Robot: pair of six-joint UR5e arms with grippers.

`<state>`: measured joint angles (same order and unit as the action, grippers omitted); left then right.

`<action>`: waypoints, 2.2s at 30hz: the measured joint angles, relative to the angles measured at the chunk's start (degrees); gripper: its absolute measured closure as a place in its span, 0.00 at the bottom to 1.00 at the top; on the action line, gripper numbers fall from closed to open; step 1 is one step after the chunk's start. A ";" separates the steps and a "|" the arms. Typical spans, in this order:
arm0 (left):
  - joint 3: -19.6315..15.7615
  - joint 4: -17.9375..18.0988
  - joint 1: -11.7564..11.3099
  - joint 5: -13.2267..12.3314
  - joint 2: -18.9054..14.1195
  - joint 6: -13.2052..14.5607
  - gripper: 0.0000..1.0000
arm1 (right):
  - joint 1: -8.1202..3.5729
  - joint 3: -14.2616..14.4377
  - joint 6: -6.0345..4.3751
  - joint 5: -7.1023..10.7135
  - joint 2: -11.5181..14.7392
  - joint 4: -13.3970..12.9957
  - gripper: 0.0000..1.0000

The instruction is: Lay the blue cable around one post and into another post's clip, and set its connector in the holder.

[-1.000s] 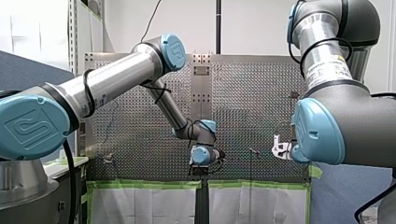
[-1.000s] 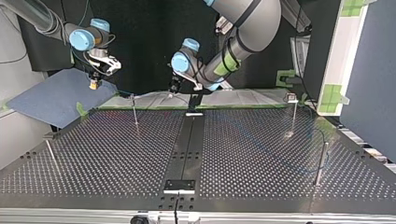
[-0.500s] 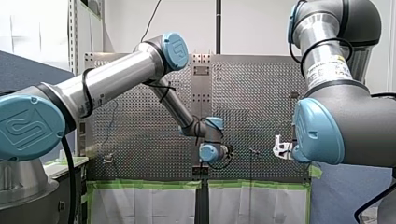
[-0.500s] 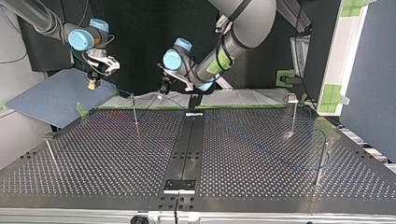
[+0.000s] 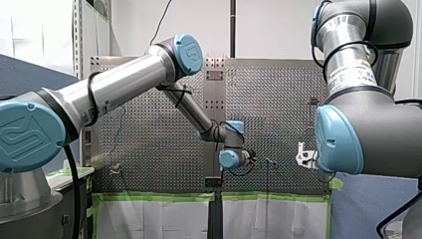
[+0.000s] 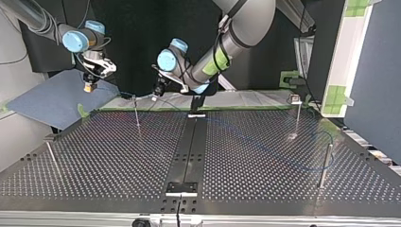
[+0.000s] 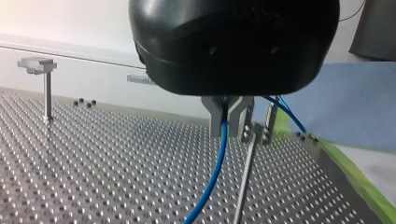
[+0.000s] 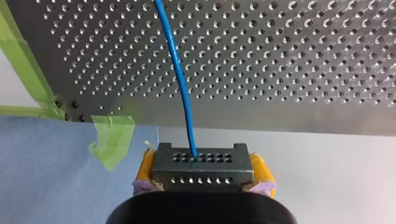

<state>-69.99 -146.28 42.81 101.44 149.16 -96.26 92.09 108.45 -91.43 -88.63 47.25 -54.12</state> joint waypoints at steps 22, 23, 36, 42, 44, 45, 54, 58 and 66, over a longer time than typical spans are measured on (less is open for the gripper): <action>5.45 -6.14 5.01 1.86 2.46 -0.76 0.99 | -1.86 -0.82 -1.91 8.84 -0.02 2.15 0.83; 5.47 -6.21 5.32 1.97 2.46 -0.76 0.99 | -2.05 -0.82 -2.06 8.89 -0.03 2.45 0.83; 5.50 -6.59 8.20 3.88 2.47 -0.81 0.99 | -4.88 -0.73 -4.41 11.11 -0.50 3.43 0.83; 5.50 -6.41 8.72 4.90 2.51 -1.08 0.99 | -5.97 -0.77 -5.99 12.14 -0.96 2.05 0.83; 5.50 -6.31 8.82 5.19 2.61 -1.10 0.99 | -6.23 -0.80 -6.71 12.63 -1.05 1.35 0.83; 5.50 -6.29 8.84 5.33 2.64 -1.11 0.99 | -6.37 -0.83 -7.22 12.85 -1.09 0.89 0.83; 5.50 -6.40 8.36 6.69 2.72 -1.12 0.99 | -7.51 -0.90 -9.48 13.84 -1.15 -0.14 0.83; 5.41 -6.23 8.04 6.67 2.73 -1.12 0.99 | -7.79 -0.85 -10.24 14.32 -1.15 -0.34 0.83; 4.66 -5.46 6.62 6.47 2.74 -1.08 0.99 | -9.41 -0.89 -13.57 14.63 -1.30 -1.04 0.83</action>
<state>-65.33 -151.75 49.42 107.91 151.90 -97.33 82.67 107.56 -105.00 -74.00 45.96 -55.16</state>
